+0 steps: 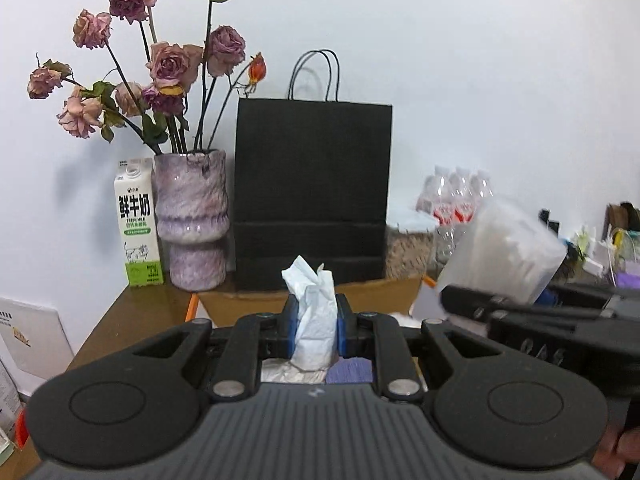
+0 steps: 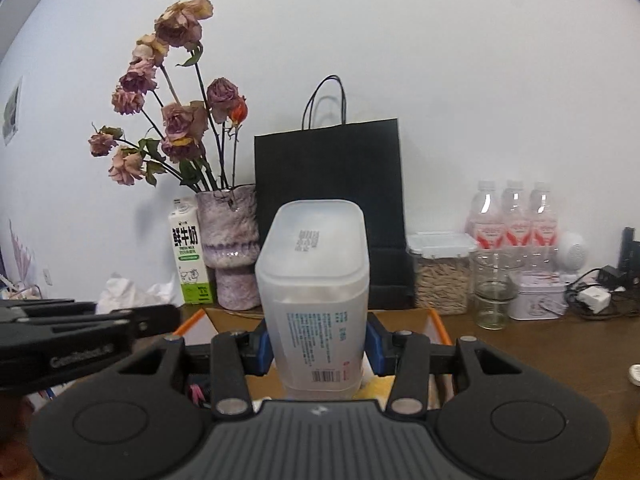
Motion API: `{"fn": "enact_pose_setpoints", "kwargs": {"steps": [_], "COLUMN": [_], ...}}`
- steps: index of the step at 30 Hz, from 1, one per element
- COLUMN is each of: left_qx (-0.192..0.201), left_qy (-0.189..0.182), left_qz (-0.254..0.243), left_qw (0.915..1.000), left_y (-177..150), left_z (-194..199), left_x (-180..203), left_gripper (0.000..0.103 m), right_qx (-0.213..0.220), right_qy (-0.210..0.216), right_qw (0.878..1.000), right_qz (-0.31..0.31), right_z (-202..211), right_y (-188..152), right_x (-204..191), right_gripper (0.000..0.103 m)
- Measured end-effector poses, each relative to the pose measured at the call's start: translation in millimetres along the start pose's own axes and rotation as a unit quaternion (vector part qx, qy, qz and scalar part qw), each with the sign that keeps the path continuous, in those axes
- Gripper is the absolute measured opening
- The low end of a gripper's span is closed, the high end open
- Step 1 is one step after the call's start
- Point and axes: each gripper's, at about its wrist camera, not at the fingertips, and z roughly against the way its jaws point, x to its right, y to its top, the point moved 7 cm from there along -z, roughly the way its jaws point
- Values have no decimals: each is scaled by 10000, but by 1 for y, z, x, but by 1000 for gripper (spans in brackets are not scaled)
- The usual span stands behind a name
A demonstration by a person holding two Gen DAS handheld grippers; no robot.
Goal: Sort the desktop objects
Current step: 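Carry the plastic container and tissue into the red box and release both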
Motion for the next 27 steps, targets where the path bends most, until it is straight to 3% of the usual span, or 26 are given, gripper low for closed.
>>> {"fn": "enact_pose_setpoints", "kwargs": {"steps": [6, 17, 27], "left_qx": [-73, -614, -915], "left_qy": [86, 99, 100], "left_qz": [70, 89, -54], "left_qw": [9999, 9980, 9957], "left_y": [1, -14, -32], "left_z": [-28, -93, -115], "left_x": [-8, -31, -34], "left_gripper": [18, 18, 19], "right_qx": [-199, -682, -1010], "right_qy": [103, 107, 143], "right_qw": [9997, 9976, 9946], "right_qz": [-61, 110, 206], "right_z": [-35, -102, -120], "right_y": [-5, -23, -40], "right_x": [-12, -16, -13], "right_gripper": [43, 42, 43]}}
